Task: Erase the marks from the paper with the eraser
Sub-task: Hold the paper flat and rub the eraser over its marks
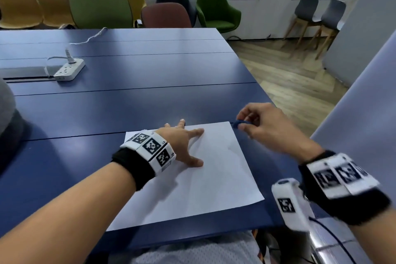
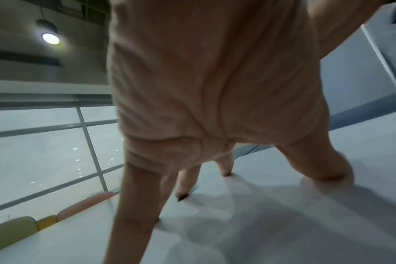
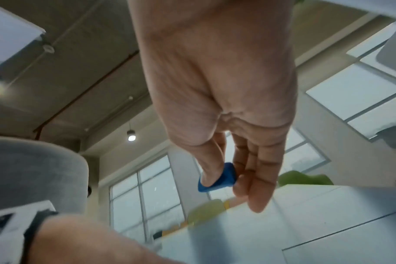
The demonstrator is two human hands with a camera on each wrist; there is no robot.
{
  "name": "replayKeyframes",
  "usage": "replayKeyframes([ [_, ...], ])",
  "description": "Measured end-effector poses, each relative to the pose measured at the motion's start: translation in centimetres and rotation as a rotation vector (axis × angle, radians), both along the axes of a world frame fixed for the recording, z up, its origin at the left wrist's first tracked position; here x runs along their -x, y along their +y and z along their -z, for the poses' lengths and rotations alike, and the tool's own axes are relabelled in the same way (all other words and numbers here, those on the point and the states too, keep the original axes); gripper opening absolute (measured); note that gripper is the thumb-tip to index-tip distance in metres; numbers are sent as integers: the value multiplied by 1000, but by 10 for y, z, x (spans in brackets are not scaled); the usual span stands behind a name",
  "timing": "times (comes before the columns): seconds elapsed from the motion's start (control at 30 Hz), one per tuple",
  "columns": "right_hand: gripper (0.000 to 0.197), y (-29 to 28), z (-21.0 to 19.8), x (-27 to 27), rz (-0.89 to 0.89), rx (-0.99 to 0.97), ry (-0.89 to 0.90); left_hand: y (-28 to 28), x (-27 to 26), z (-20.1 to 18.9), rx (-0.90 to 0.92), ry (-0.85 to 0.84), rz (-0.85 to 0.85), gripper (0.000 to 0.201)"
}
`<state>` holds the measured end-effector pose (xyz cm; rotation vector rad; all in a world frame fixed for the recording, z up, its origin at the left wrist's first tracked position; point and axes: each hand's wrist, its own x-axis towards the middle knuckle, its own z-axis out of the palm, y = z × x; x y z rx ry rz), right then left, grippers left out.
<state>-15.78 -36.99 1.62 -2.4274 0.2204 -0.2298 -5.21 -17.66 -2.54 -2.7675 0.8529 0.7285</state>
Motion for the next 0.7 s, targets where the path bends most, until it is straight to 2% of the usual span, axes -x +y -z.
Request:
replayKeyframes([
  [0.13, 13, 11, 15, -48, -78, 29, 187, 1, -2, 1, 13, -26, -17, 107],
  [0.23, 19, 20, 31, -73, -132, 82, 257, 1, -3, 2, 26, -21, -29, 109],
  [0.43, 14, 20, 36, -92, -145, 96, 263, 1, -4, 3, 30, -45, -24, 110],
  [0.6, 6, 21, 38, -80, -287, 22, 348, 2, -5, 4, 14, -60, -3, 111],
  [0.7, 12, 10, 37, -91, -172, 76, 282, 3, -4, 5, 25, -62, -9, 112],
])
